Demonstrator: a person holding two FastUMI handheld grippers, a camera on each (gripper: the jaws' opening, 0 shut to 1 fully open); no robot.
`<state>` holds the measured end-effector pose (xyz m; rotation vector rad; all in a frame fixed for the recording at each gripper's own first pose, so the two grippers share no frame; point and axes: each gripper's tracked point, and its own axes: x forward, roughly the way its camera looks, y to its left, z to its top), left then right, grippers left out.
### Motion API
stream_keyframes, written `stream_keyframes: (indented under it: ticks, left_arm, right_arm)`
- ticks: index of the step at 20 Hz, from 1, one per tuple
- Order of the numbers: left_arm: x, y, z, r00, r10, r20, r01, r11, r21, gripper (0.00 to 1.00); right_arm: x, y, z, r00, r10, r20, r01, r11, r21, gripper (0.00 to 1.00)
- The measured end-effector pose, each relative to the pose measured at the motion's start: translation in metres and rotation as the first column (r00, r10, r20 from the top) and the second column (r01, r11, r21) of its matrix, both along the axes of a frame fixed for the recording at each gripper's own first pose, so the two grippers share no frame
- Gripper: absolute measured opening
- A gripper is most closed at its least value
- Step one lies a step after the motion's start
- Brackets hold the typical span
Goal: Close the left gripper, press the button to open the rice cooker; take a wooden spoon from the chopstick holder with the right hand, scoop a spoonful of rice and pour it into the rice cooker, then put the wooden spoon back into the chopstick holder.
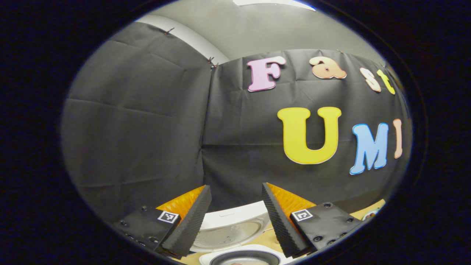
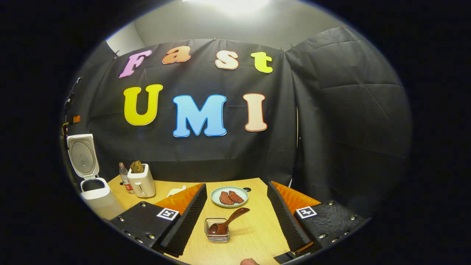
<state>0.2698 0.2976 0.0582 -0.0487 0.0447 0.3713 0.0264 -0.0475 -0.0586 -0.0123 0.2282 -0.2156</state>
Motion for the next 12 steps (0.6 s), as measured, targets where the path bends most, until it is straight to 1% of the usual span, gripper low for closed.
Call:
stream_keyframes:
  ticks: [1,2,4,5,7,9,10,12]
  left_arm:
    - [0.01,0.008,-0.007,1.0,0.008,-0.02,-0.009,1.0,-0.011,0.96]
    - [0.019,0.013,-0.015,0.999,0.013,-0.036,-0.014,1.0,-0.018,0.94]
    - [0.037,0.025,-0.031,0.997,0.029,-0.071,-0.03,0.999,-0.023,0.97]
    - [0.046,0.033,-0.041,0.994,0.044,-0.097,-0.046,0.999,-0.024,0.95]
    - [0.061,0.043,-0.061,0.988,0.062,-0.139,-0.067,0.997,-0.033,0.96]
    - [0.066,0.05,-0.065,0.984,0.081,-0.156,-0.087,0.996,-0.028,0.97]
    - [0.069,0.051,-0.066,0.984,0.084,-0.158,-0.089,0.996,-0.024,0.95]
    - [0.066,0.05,-0.07,0.98,0.091,-0.175,-0.096,0.995,-0.022,0.95]
  right_arm:
    - [-0.001,-0.001,-0.001,1.0,-0.007,-0.005,0.007,1.0,-0.005,1.0]
    - [-0.003,-0.002,-0.002,1.0,-0.015,-0.008,0.015,1.0,-0.008,1.0]
    - [-0.005,-0.003,-0.001,1.0,-0.029,-0.008,0.029,1.0,-0.012,1.0]
    - [-0.005,-0.004,-0.002,0.999,-0.032,-0.006,0.032,0.999,-0.017,1.0]
    - [-0.007,-0.004,-0.004,0.999,-0.032,-0.011,0.031,0.999,-0.038,1.0]
    - [-0.007,-0.005,-0.008,0.999,-0.029,-0.024,0.027,0.998,-0.059,0.99]
    - [-0.007,-0.005,-0.009,0.999,-0.025,-0.029,0.024,0.998,-0.063,1.0]
    - [-0.004,-0.002,-0.008,0.999,-0.013,-0.03,0.012,0.998,-0.058,1.0]
